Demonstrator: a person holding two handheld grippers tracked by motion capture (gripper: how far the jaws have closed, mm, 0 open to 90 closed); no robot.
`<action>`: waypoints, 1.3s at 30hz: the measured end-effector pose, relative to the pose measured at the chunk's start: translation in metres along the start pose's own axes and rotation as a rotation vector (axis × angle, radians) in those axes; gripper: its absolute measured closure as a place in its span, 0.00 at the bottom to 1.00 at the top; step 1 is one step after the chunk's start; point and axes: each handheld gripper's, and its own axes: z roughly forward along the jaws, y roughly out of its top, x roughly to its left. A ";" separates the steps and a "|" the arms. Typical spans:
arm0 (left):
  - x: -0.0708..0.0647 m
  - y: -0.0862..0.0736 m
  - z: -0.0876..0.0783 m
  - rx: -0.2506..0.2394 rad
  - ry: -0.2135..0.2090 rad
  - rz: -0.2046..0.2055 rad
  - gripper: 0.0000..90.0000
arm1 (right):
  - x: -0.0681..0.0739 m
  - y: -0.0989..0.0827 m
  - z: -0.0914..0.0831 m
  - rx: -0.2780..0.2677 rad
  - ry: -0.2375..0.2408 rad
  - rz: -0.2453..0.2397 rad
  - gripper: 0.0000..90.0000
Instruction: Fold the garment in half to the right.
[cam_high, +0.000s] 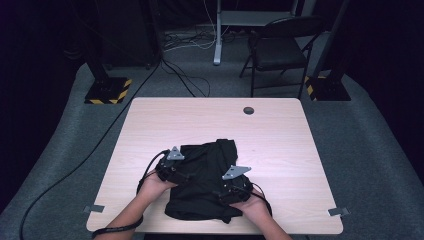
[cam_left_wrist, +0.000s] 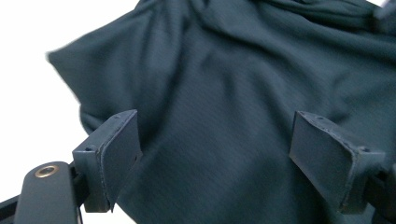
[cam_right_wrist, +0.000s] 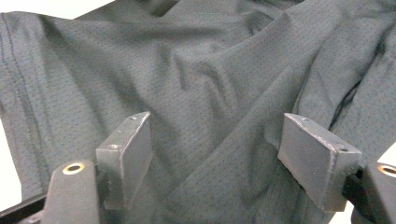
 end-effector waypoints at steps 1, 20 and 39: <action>-0.001 -0.002 -0.001 0.006 0.004 0.009 0.18 | -0.001 0.000 0.001 0.003 0.001 -0.004 0.27; -0.012 -0.006 0.001 0.046 -0.043 0.065 0.17 | -0.011 -0.006 -0.006 0.046 -0.054 0.004 0.26; -0.033 -0.040 -0.030 0.080 -0.041 0.087 0.17 | -0.014 0.012 0.004 -0.050 0.006 0.010 0.25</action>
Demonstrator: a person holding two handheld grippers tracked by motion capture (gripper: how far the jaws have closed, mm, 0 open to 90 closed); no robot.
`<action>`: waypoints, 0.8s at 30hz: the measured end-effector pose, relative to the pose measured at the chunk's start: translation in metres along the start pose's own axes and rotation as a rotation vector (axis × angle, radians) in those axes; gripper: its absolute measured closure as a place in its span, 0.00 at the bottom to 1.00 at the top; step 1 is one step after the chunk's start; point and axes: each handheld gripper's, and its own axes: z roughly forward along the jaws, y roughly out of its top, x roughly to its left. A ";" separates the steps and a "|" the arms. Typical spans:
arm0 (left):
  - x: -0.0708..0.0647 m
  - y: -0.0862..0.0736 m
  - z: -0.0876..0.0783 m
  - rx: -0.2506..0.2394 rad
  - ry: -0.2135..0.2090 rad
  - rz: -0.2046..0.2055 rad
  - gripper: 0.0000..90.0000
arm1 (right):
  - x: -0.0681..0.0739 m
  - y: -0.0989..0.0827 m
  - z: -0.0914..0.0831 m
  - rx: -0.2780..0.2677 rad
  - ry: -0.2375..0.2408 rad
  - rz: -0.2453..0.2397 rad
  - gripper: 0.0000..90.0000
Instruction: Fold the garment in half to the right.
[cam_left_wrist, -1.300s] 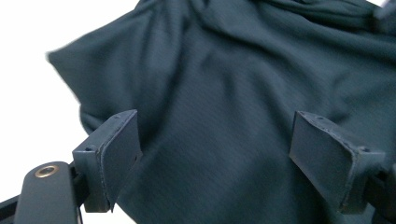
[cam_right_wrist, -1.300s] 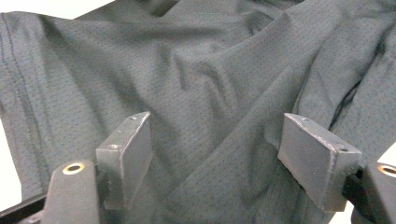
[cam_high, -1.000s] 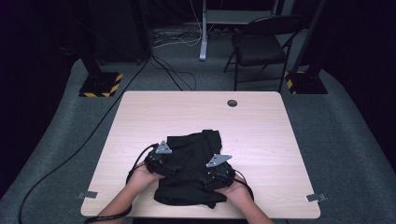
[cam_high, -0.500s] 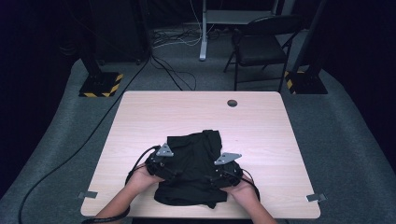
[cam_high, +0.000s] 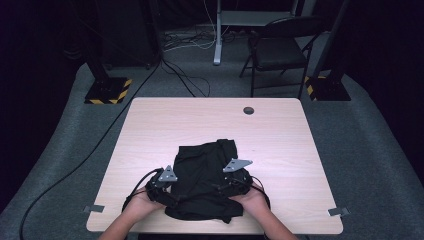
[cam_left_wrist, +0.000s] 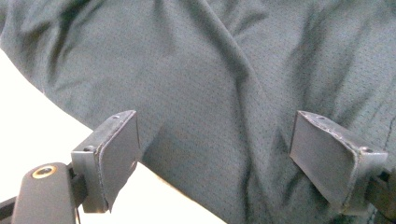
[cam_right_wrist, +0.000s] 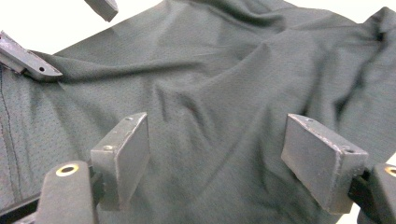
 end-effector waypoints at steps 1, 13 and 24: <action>-0.001 -0.001 0.001 0.012 0.006 0.005 0.17 | 0.001 0.001 0.003 0.007 0.002 -0.005 0.25; -0.004 -0.003 0.002 0.022 0.026 0.042 0.17 | -0.011 -0.004 0.015 0.073 -0.048 -0.010 0.25; -0.003 0.008 0.011 -0.029 -0.003 0.029 0.17 | -0.011 -0.008 0.005 0.043 -0.066 0.015 0.24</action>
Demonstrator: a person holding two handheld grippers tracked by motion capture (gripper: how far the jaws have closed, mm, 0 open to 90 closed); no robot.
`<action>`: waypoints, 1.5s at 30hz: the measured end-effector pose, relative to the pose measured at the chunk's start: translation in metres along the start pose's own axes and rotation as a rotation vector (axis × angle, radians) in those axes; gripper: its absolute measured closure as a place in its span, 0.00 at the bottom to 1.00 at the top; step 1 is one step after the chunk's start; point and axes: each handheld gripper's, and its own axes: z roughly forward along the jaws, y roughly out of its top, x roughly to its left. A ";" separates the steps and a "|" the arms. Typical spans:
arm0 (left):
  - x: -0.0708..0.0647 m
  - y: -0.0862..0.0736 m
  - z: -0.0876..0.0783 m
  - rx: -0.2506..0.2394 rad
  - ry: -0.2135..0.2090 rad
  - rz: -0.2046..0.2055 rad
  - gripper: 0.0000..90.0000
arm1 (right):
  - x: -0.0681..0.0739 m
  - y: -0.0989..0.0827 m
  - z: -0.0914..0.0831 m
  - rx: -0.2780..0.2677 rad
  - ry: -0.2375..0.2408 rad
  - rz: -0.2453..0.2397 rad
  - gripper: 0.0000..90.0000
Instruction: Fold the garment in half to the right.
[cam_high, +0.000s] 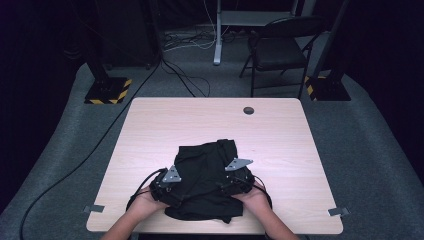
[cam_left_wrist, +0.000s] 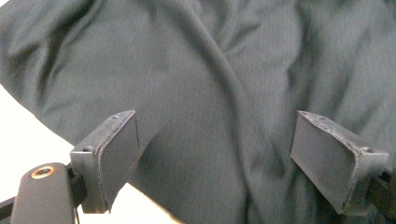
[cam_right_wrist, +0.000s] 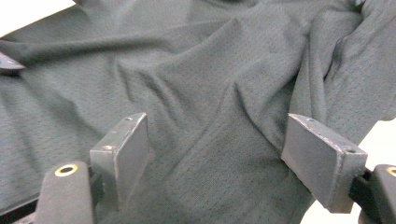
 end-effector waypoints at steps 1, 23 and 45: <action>0.001 0.001 0.002 -0.003 -0.005 -0.007 0.17 | 0.001 0.000 -0.002 -0.006 0.001 0.001 0.24; 0.018 0.014 0.024 -0.016 -0.031 -0.013 0.14 | 0.025 -0.013 -0.016 0.031 0.049 -0.088 0.21; 0.019 0.028 0.023 -0.003 -0.023 0.013 0.15 | 0.016 -0.024 -0.023 0.033 0.025 -0.059 0.21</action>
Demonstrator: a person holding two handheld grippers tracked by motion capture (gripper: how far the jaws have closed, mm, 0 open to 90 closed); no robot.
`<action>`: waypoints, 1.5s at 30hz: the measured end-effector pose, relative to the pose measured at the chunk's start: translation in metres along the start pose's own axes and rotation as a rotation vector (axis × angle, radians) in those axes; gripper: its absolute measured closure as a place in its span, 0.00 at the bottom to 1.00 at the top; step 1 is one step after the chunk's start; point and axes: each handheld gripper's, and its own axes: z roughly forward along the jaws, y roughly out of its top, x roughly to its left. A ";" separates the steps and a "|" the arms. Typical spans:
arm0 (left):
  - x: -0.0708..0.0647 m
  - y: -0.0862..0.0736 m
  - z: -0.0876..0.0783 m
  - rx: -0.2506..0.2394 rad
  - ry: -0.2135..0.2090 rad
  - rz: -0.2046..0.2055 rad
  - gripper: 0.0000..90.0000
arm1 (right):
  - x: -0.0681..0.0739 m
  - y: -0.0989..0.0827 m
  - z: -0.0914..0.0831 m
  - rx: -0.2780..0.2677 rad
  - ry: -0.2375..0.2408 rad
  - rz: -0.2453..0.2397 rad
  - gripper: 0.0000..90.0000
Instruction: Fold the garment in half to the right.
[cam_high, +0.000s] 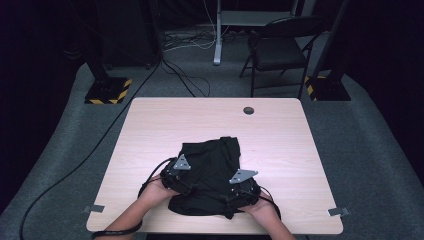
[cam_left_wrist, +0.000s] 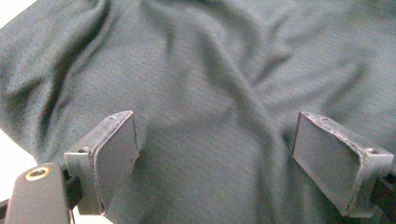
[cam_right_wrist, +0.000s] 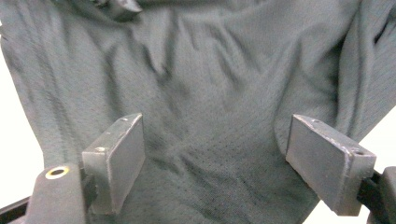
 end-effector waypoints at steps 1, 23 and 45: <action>-0.001 -0.001 -0.005 -0.008 -0.032 0.006 0.15 | 0.001 0.001 -0.002 -0.008 0.001 -0.002 0.20; -0.014 -0.027 -0.028 -0.002 -0.045 0.023 0.15 | -0.009 0.017 0.002 -0.078 0.043 0.037 0.21; -0.029 -0.025 -0.025 0.009 -0.033 0.057 0.15 | -0.005 0.025 0.017 -0.039 0.053 -0.012 0.20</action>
